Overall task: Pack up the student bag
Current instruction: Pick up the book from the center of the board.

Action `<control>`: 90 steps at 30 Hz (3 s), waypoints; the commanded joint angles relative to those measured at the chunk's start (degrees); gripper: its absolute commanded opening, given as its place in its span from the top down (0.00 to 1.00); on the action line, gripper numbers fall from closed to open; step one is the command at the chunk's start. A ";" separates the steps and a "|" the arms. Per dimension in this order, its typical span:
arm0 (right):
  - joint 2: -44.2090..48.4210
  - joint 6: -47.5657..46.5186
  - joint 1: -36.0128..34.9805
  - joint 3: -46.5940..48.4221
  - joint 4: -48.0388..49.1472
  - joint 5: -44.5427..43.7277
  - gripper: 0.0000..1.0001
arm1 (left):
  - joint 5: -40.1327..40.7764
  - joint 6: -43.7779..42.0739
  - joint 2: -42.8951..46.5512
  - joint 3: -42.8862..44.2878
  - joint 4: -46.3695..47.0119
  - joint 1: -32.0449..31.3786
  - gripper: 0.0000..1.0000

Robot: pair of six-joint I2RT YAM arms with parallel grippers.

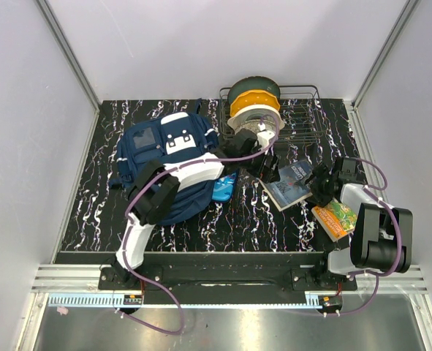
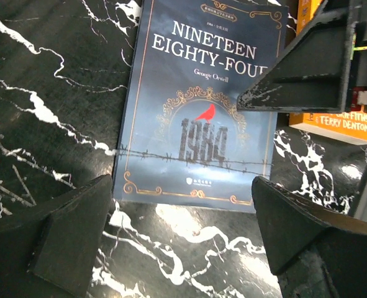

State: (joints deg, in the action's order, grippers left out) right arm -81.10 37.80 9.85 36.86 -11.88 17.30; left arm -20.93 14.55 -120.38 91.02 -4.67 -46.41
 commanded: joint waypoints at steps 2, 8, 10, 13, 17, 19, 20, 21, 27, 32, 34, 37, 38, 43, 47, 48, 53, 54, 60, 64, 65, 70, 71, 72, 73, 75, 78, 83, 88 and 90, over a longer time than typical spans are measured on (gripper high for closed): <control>0.33 -0.89 -0.27 0.58 2.91 2.47 0.20 | -2.71 -1.45 -3.02 2.58 13.35 -0.08 0.01; 1.03 -1.15 -0.27 -0.56 3.00 2.39 0.20 | -3.24 -0.75 -8.20 6.00 13.46 -0.08 0.01; 0.68 -1.06 -0.18 -0.74 3.44 3.18 0.20 | -3.15 -0.14 -9.87 6.62 13.45 -0.08 0.01; 0.50 -1.15 -0.18 -0.65 3.62 4.06 0.20 | -2.98 1.53 -11.36 6.89 13.89 -0.08 0.01; 0.77 -1.24 -0.18 -0.65 3.44 4.76 0.20 | -2.19 2.85 -13.39 8.81 10.49 -0.08 0.01; 0.94 -1.15 -0.18 -0.65 3.53 5.02 0.20 | -2.36 3.21 -14.61 10.39 8.72 -0.08 0.01; 0.94 -1.15 -0.27 -0.82 3.62 5.02 0.20 | -2.36 3.73 -14.97 10.58 7.93 -0.08 0.01; 1.03 -1.06 -0.18 -0.83 3.62 5.20 0.20 | -2.28 4.00 -15.24 10.67 7.83 -0.08 0.01; 0.68 -0.63 -0.27 -1.44 4.32 5.73 0.21 | -5.34 6.19 -16.29 10.49 5.90 -0.08 0.01; -1.25 -0.10 -0.35 -1.62 5.73 6.69 0.21 | -11.14 8.65 -14.89 7.25 4.31 -0.08 0.11; -1.95 0.17 -0.62 -1.53 6.16 6.69 0.21 | -11.77 9.36 -12.27 1.74 7.80 -0.43 0.21; -2.83 0.43 -1.06 -1.36 6.87 6.87 0.21 | -11.24 10.41 -8.22 -5.56 11.94 -0.78 0.25; -2.92 0.52 -1.14 -1.35 6.96 6.78 0.22 | -11.15 11.02 -7.42 -6.90 12.83 -0.87 0.26; -3.10 0.70 -1.41 -1.53 7.92 7.92 0.48 | -11.59 11.47 -4.87 -10.34 13.98 -1.57 0.32; -1.43 -0.27 -1.50 -1.71 8.19 9.85 0.70 | -11.59 10.95 -4.34 -9.73 13.19 -1.84 0.33; -0.91 -0.88 -1.50 -1.62 8.36 11.42 0.82 | -11.42 10.94 -4.17 -9.55 12.93 -1.84 0.33; 1.20 -1.06 -1.50 -1.27 7.84 13.29 1.00 | -10.80 10.15 -2.41 -9.72 11.79 -1.93 0.33; 2.34 -1.32 -1.50 -0.92 7.23 13.37 1.00 | -10.37 10.06 -1.28 -9.81 11.52 -1.93 0.32; 9.89 -2.38 -1.50 1.54 0.29 11.70 1.00 | -4.40 8.75 7.67 -13.23 10.56 -1.84 0.01; 15.78 -2.29 -1.50 1.29 -3.41 13.02 1.00 | 1.49 6.82 15.16 -14.91 7.76 -1.75 0.01; 17.28 -2.12 -1.58 1.02 -3.94 13.46 1.00 | 3.51 5.59 16.48 -15.00 6.79 -1.66 0.01; 26.68 -1.59 -1.50 -0.12 -4.91 19.43 1.00 | 6.77 5.05 25.88 -18.77 5.98 0.27 0.01; 28.00 -1.76 -1.50 -0.21 -4.12 22.66 1.00 | 6.78 5.66 27.11 -19.56 6.07 0.79 0.01; 30.10 -1.94 -1.50 -0.39 -2.12 24.43 1.00 | 6.60 6.02 29.39 -21.13 6.33 2.10 0.01; 30.91 -2.20 -1.50 -0.21 -1.92 25.58 1.00 | 5.82 6.37 30.54 -21.93 6.95 2.81 0.01; 32.66 -2.65 -1.58 0.57 -0.35 29.27 1.00 | 4.33 7.77 33.97 -24.56 8.52 5.26 0.01; 33.46 -0.20 -1.67 0.93 5.09 36.29 1.00 | 1.51 9.36 37.49 -27.38 10.81 8.17 0.01; 33.20 4.55 -2.99 2.59 13.52 41.84 1.00 | -1.48 9.71 39.52 -27.66 11.52 10.11 0.01; 30.74 6.14 -6.76 4.97 17.15 43.78 1.00 | -6.92 14.36 39.25 -27.39 16.18 10.47 0.01; 30.04 9.73 -7.91 4.97 22.67 44.57 1.00 | -9.03 15.42 38.90 -26.25 17.14 10.47 0.01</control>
State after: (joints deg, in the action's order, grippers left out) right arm -50.65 41.32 4.25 37.26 -3.44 55.48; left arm -23.46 26.24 -83.24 63.18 5.61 -36.21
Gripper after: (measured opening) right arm 0.086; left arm 0.988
